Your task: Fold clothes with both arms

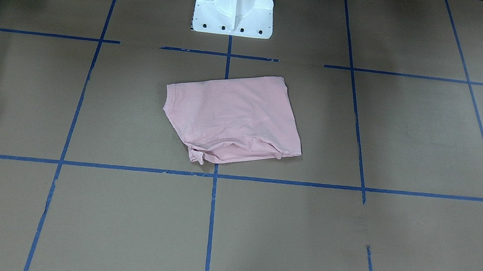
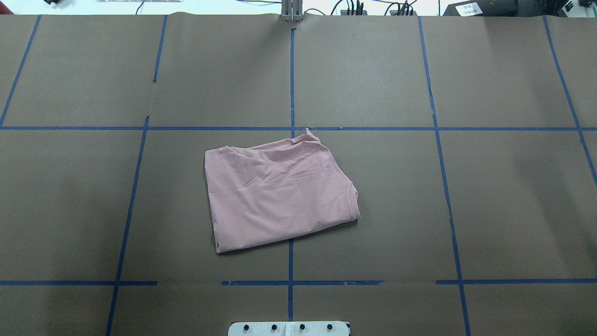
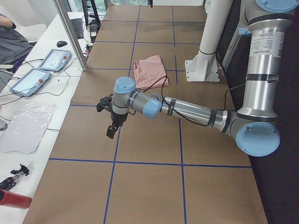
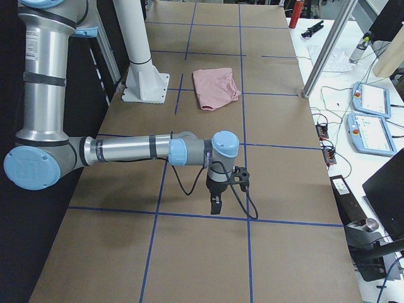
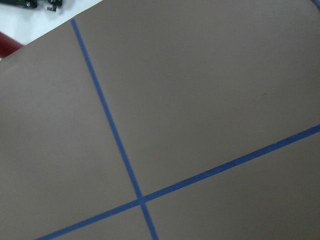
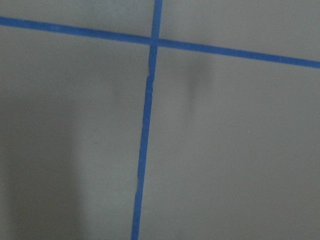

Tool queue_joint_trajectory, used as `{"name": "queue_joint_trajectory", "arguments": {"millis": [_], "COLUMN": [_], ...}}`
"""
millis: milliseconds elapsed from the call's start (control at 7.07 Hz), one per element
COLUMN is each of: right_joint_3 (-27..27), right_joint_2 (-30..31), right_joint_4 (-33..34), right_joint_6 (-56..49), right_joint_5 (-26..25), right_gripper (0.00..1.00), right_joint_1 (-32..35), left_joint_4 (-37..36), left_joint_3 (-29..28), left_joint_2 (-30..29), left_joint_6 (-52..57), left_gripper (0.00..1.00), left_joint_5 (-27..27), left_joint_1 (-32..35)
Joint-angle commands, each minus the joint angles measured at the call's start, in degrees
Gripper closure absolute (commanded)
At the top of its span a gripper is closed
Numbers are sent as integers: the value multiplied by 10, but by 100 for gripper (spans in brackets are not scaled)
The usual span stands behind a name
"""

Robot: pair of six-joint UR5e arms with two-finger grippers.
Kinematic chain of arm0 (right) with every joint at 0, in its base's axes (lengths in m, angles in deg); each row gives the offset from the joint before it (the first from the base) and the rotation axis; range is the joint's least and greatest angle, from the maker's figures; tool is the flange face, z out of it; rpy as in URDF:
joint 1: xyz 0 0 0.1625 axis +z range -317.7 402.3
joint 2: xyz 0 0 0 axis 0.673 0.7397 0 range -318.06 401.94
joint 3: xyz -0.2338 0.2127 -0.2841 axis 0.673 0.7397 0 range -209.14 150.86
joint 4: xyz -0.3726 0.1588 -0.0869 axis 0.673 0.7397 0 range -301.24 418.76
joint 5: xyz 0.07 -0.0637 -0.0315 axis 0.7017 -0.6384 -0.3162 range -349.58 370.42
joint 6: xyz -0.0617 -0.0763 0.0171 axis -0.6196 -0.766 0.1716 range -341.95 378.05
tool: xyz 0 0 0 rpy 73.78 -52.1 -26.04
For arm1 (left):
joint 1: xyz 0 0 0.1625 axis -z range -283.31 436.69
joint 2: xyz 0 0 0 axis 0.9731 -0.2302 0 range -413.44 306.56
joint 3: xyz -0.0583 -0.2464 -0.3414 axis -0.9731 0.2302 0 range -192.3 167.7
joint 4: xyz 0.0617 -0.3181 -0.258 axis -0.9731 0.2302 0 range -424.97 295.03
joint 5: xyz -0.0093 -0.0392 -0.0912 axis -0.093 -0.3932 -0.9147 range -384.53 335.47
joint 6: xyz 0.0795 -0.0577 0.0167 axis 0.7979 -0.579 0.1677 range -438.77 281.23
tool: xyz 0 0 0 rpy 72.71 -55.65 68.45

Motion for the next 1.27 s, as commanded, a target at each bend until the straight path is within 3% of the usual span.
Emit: {"name": "queue_joint_trajectory", "arguments": {"millis": [0, 424, 1132], "right_joint_3": [-1, -3, -2], "right_joint_2": [55, 57, 49], "right_joint_4": [-29, -54, -54], "right_joint_6": [-28, -23, -23], "right_joint_5": [71, 74, 73], "right_gripper": [0, 0, 0], "right_joint_1": [48, 48, 48], "left_joint_4": [2, -63, -66], "left_joint_3": [-49, -77, -55], "left_joint_2": [39, 45, 58], "left_joint_6": [103, 118, 119], "left_gripper": [0, 0, 0], "left_joint_5": [-104, -102, -102], "left_joint_1": [61, 68, 75]}}
